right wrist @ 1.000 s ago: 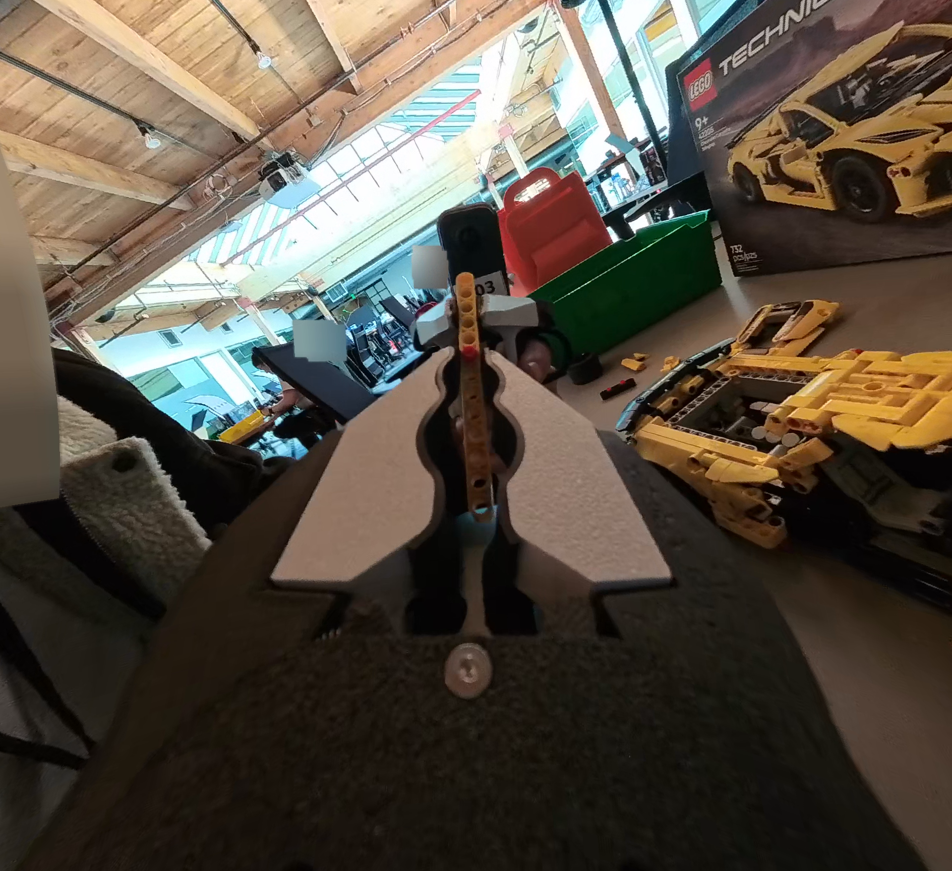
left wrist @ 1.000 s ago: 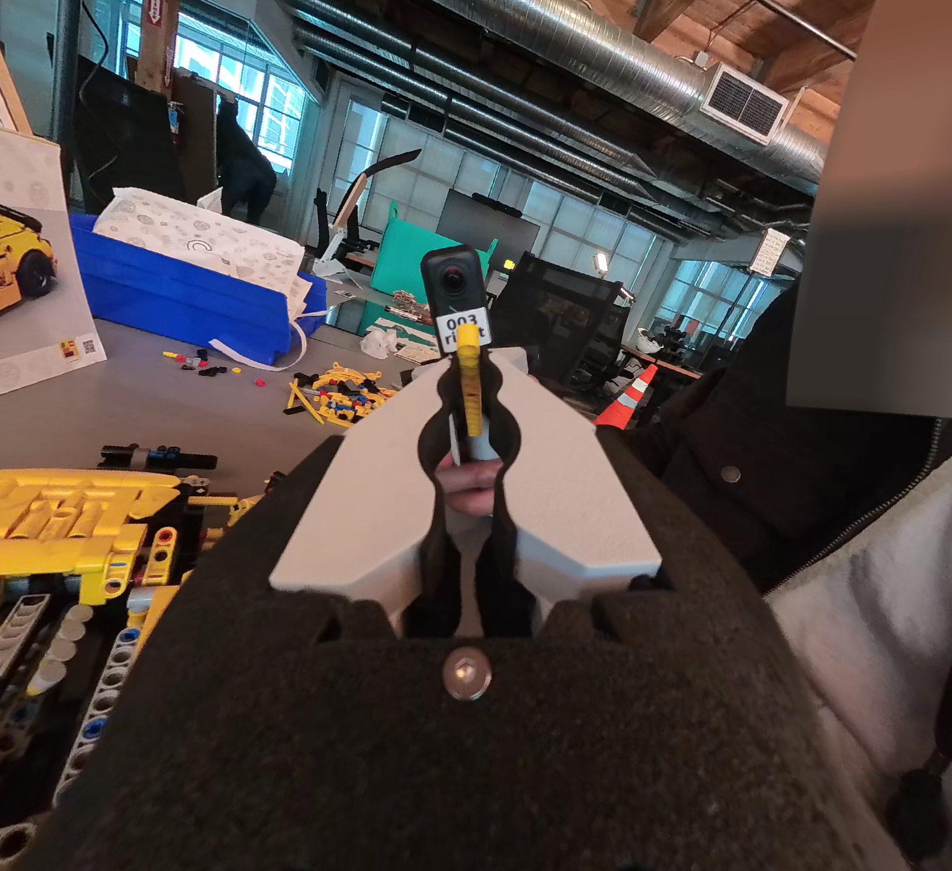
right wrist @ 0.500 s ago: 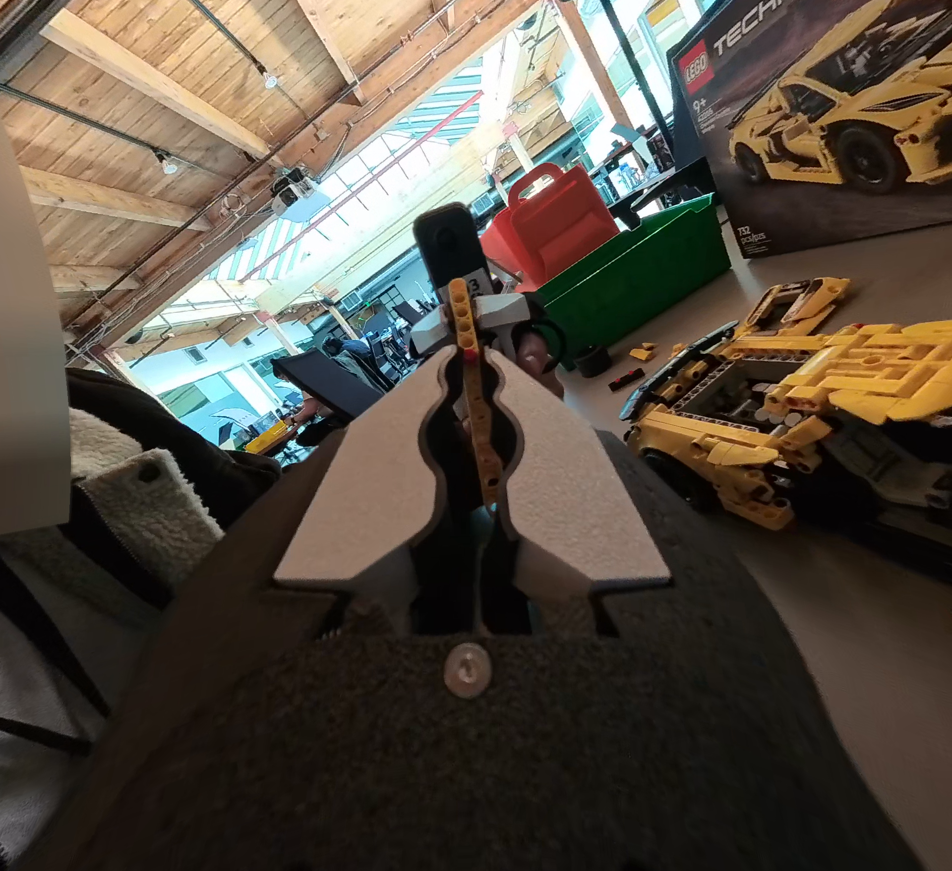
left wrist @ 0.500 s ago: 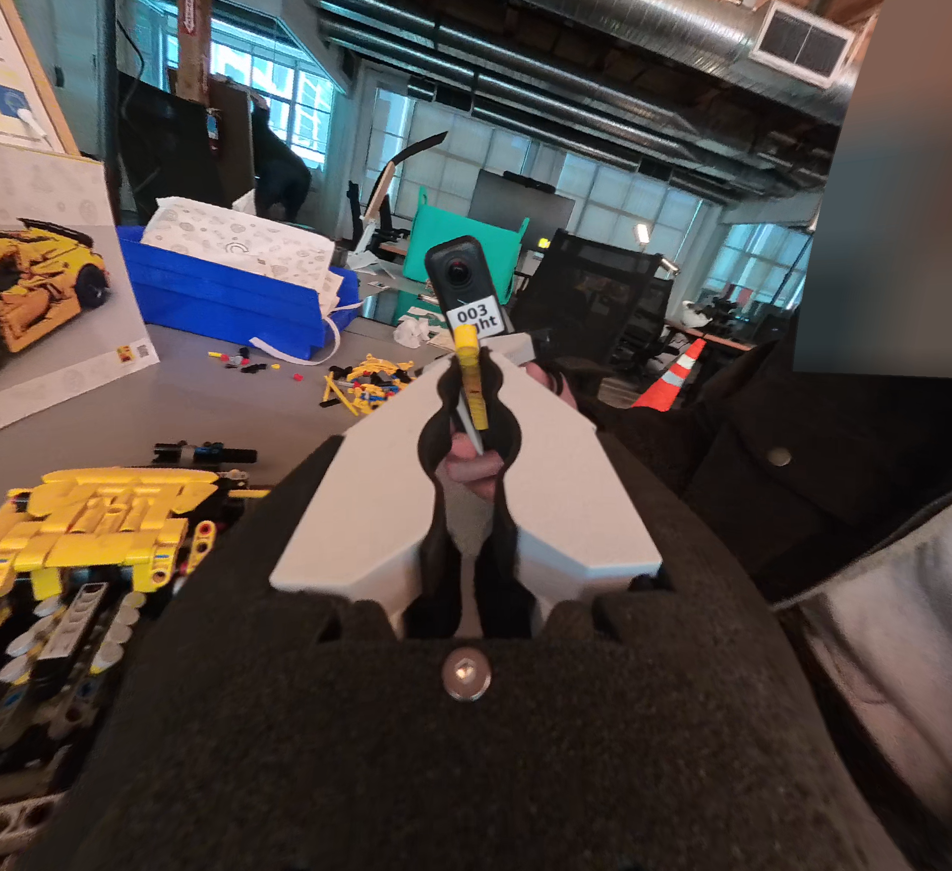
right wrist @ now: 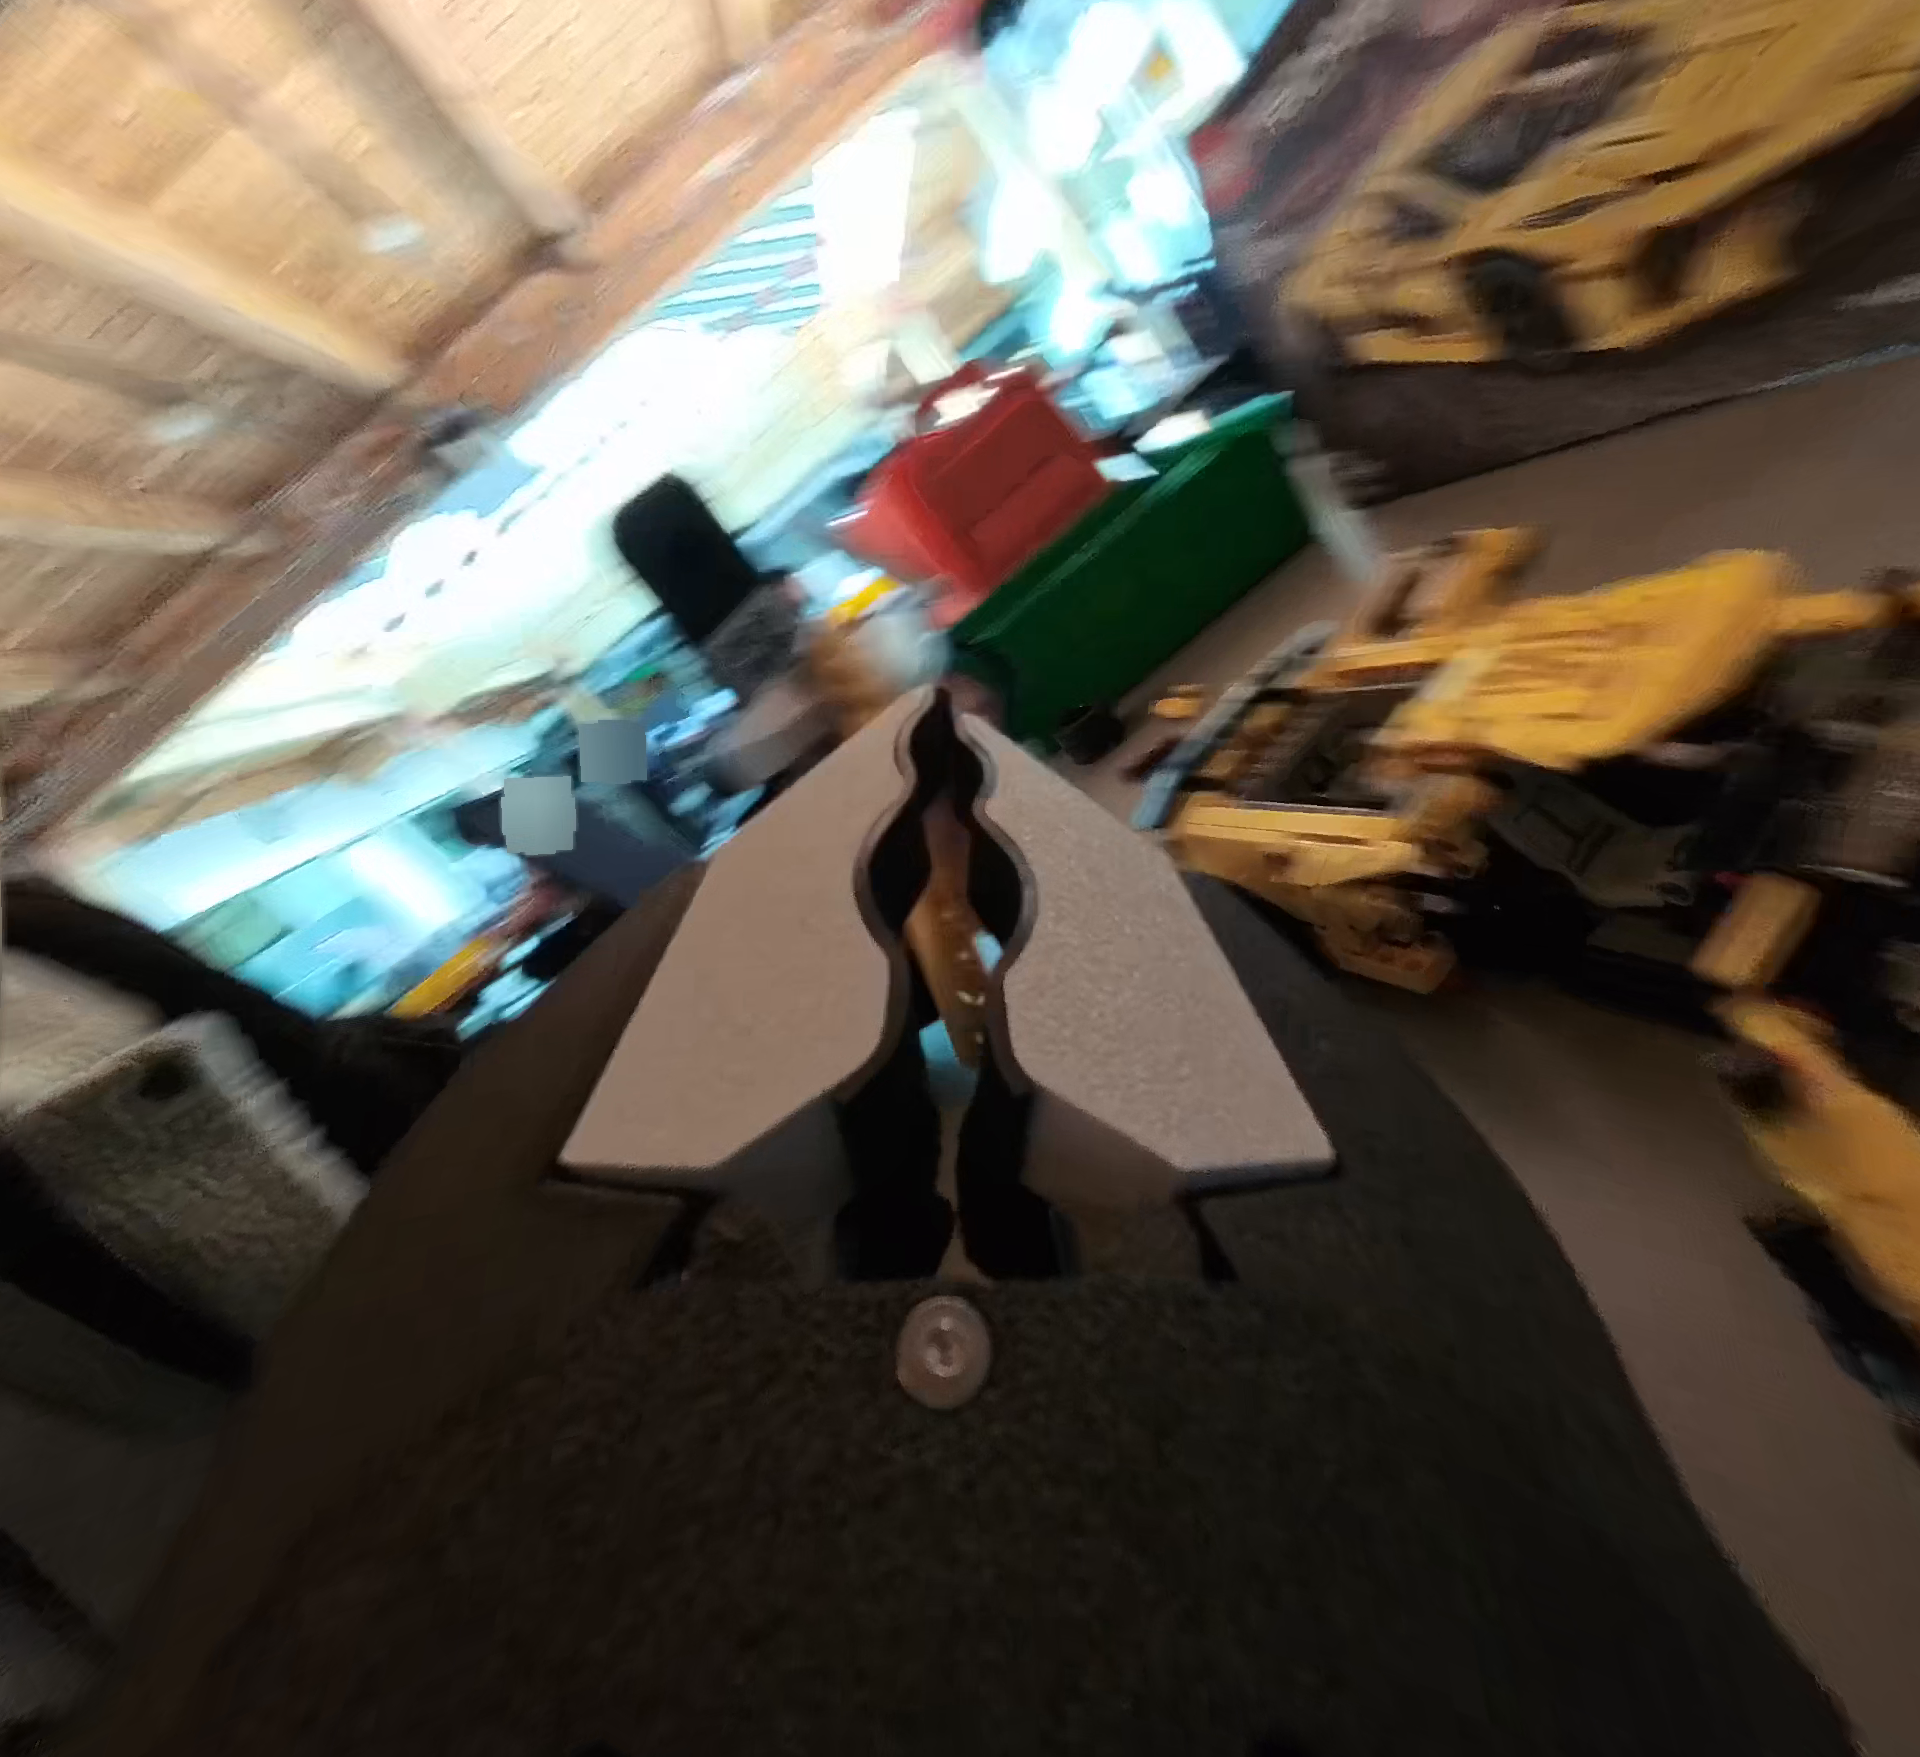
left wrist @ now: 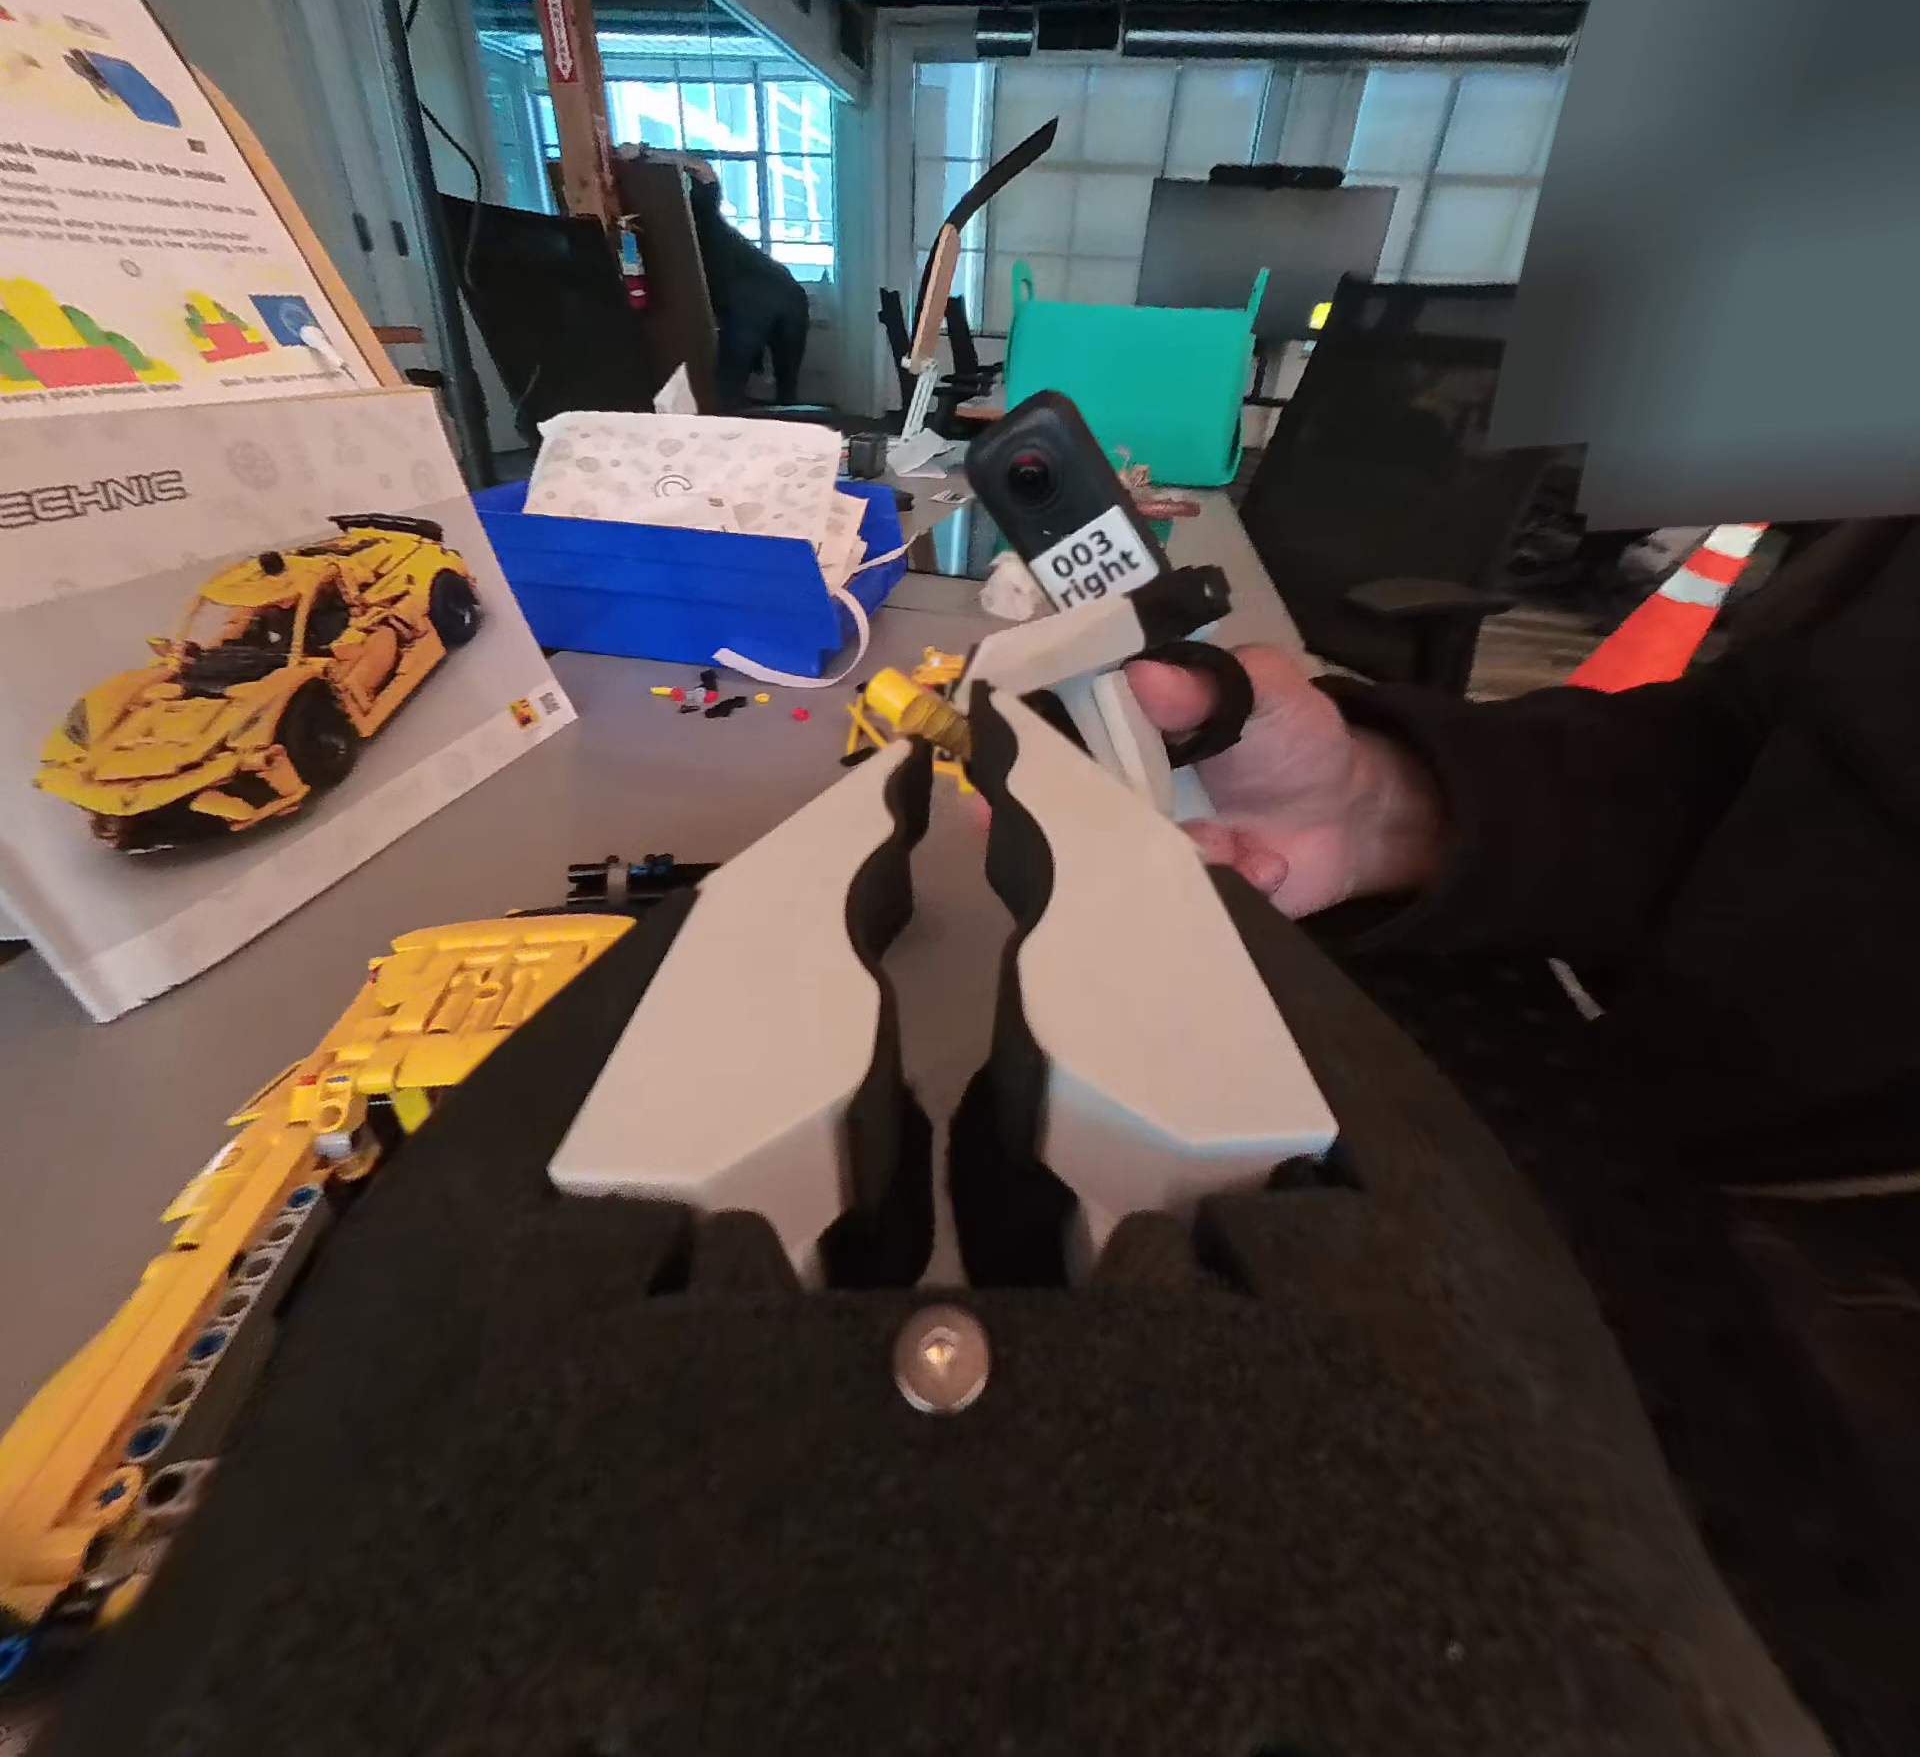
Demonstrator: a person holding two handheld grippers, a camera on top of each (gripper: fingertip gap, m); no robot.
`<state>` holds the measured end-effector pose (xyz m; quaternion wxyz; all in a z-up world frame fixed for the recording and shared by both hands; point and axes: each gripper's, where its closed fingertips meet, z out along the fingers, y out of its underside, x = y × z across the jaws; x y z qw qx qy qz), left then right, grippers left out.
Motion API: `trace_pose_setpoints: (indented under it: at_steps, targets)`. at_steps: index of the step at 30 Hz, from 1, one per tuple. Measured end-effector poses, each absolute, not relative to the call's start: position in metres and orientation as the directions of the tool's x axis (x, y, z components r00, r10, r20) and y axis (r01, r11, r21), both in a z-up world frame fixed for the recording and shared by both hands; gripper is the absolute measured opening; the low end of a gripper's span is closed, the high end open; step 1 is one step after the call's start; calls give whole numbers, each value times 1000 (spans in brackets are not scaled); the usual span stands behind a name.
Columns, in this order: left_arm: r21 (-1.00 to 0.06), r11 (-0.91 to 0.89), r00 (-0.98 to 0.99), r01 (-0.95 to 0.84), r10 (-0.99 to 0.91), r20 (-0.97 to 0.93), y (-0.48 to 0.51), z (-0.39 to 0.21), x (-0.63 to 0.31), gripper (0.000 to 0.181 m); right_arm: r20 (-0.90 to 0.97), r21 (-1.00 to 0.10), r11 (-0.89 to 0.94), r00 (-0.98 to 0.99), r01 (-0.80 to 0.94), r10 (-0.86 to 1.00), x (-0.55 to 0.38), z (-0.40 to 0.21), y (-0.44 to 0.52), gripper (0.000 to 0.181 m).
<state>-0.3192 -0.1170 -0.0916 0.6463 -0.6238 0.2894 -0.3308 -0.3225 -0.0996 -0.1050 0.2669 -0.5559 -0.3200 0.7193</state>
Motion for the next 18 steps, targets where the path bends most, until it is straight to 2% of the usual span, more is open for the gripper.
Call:
trace_pose_setpoints:
  at_steps: [4, 7, 12, 15, 18]
  targets:
    - [-999, 42, 646, -23, -762, -47, -115, -98, -316, 7, -661, -712, -693, -226, -113, 716, -306, -97, -72, 0]
    - [-999, 21, 658, 47, -753, 15, -110, -95, -323, 6, -622, -746, -656, -234, -110, 747, -311, -94, -81, 0]
    - [-990, 7, 738, 143, -667, 102, -96, -86, -350, 6, -414, -898, -412, -17, -153, 910, -315, -97, -74, 0]
    - [-973, -31, 783, 230, -588, 204, -82, -87, -376, 6, -272, -950, -247, 123, -190, 954, -315, -99, -59, 14]
    - [-938, -48, 772, 342, -556, 310, -78, -83, -395, 7, -217, -968, -189, 174, -164, 961, -318, -104, -54, 24]
